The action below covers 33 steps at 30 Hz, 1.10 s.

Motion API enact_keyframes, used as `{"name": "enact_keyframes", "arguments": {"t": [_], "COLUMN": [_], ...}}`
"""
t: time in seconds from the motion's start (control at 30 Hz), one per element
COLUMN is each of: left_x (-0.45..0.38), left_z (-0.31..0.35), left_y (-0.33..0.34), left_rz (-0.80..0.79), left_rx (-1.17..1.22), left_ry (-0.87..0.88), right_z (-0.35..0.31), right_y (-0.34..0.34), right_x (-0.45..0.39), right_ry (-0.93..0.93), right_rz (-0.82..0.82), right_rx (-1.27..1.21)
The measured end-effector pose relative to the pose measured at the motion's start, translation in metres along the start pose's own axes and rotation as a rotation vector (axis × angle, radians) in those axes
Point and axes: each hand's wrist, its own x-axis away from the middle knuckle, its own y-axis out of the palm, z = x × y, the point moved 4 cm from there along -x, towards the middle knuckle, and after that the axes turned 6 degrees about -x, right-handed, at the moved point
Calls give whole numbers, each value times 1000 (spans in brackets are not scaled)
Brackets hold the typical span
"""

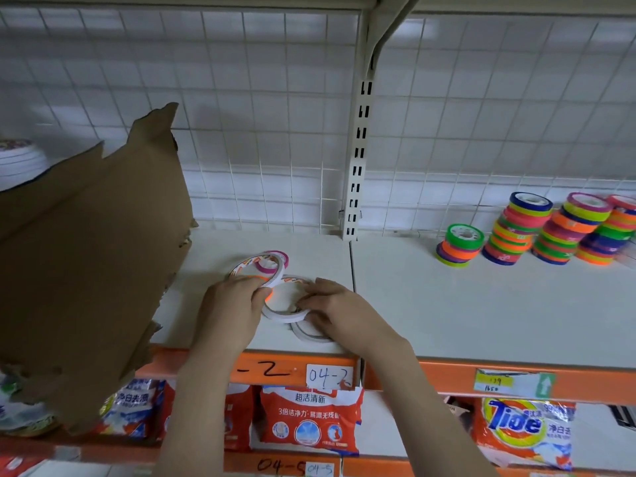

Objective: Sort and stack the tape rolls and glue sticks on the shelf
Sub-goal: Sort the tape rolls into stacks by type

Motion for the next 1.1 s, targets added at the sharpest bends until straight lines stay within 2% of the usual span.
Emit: {"name": "enact_keyframes", "arguments": {"t": [0.13, 0.23, 0.47, 0.67, 0.83, 1.1], "left_x": [-9, -21, -35, -19, 0, -9], "left_z": [12, 32, 137, 212, 260, 291], "left_y": [5, 18, 67, 86, 110, 114], "left_rz": [18, 23, 6, 59, 25, 13], "left_rx": [-34, -55, 31, 2, 43, 51], "left_ry": [5, 14, 174, 159, 108, 124], "right_z": [11, 38, 114, 166, 196, 220], "right_y": [-13, -38, -117, -155, -177, -192], "right_x": [10, 35, 121, 177, 215, 236], "right_ry": [9, 82, 263, 292, 283, 261], "right_rz": [80, 188, 459, 452, 439, 449], "right_rx": [1, 21, 71, 114, 110, 113]}}
